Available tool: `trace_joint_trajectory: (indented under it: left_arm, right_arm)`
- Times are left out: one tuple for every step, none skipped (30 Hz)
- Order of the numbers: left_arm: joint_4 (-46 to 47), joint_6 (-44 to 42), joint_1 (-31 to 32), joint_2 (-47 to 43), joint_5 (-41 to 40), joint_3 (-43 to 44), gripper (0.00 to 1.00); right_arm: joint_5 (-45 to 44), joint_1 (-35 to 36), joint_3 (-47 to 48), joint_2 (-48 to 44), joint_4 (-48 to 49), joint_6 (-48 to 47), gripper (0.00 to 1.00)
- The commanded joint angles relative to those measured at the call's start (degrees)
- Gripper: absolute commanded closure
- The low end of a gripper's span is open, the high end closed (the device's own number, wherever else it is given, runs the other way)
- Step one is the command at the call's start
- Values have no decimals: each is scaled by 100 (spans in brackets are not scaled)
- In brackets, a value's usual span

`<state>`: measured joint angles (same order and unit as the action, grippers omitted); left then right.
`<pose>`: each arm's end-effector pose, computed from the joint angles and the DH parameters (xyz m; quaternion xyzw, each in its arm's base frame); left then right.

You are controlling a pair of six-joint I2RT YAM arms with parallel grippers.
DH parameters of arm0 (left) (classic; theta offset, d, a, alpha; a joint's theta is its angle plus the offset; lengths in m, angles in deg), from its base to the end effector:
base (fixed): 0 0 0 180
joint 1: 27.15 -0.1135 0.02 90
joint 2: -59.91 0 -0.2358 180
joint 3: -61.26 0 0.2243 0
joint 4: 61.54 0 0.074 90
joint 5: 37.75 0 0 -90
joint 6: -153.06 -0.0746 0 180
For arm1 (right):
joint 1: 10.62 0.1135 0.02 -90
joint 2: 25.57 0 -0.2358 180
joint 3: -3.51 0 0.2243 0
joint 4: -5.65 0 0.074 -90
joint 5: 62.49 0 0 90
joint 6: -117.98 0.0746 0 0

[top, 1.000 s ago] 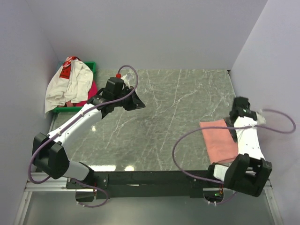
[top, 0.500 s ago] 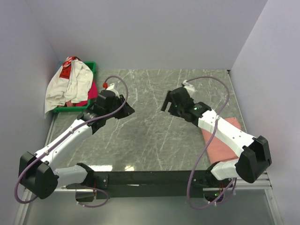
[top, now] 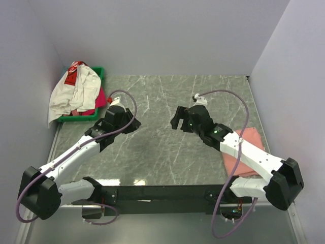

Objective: Fold and stack the t-shirts
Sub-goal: Reset both grippers

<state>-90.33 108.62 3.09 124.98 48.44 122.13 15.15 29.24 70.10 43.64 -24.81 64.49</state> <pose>0.2347 -0.1311 0.2301 -0.1328 0.8683 -0.2699 0.3943 0.2278 0.1694 0.2435 0.0257 0.8752 0.2185 0.4309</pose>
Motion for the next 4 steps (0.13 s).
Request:
trace_joint_trajectory:
  left_arm:
    - [291, 84, 26, -83, -181, 71, 71]
    - [291, 85, 26, -74, -181, 89, 71]
    - [282, 85, 26, -74, -198, 98, 71]
    - [273, 85, 26, -92, -199, 124, 71]
  right_arm:
    - [-12, -22, 8, -285, 387, -241, 6]
    - [-29, -22, 26, -311, 360, -241, 5]
    - [-30, -22, 35, -346, 360, -224, 5]
    - [5, -22, 35, -373, 369, -258, 5]
